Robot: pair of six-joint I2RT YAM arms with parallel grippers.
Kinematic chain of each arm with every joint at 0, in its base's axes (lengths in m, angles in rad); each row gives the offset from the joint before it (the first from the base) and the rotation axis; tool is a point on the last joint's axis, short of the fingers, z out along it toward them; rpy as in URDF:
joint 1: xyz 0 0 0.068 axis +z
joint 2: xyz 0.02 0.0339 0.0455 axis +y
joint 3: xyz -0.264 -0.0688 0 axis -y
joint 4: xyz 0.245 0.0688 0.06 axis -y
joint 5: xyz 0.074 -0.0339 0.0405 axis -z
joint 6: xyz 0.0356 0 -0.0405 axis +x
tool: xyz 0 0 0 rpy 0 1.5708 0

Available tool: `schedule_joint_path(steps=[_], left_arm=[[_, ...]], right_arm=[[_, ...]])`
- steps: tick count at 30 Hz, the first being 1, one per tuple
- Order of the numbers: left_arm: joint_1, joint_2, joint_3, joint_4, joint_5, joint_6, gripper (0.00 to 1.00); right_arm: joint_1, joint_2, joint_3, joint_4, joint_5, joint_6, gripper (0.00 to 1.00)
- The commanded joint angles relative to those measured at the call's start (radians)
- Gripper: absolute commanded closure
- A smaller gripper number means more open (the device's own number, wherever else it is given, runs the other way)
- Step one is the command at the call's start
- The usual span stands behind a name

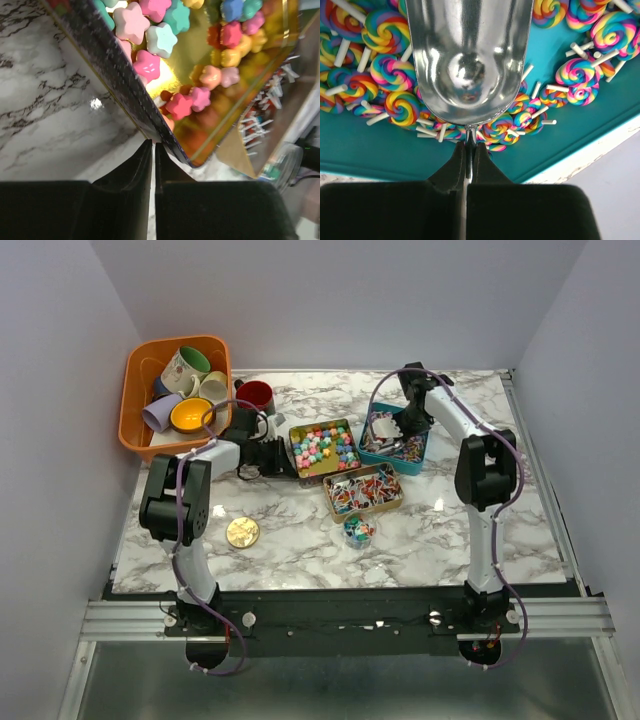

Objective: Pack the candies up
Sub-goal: Scoop the fake candies from the storage box.

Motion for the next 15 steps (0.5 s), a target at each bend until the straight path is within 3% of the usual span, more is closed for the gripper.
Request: schedule_joint_path(steps=[1,10,15], left_arm=[[-0.094,0.057,0.054,0.006,-0.097,0.025,0.85],[-0.167,0.127,0.12,-0.026,-0.118,0.049,0.86],[-0.166,0.124,0.105,-0.054,-0.128,0.105,0.87]], right_arm=[[0.059,0.055,0.029,-0.071,-0.108,0.103,0.99],[0.079,0.095,0.058,-0.118,-0.199,0.239,0.99],[0.077,0.195,0.287,-0.317,-0.356,0.339,0.99]])
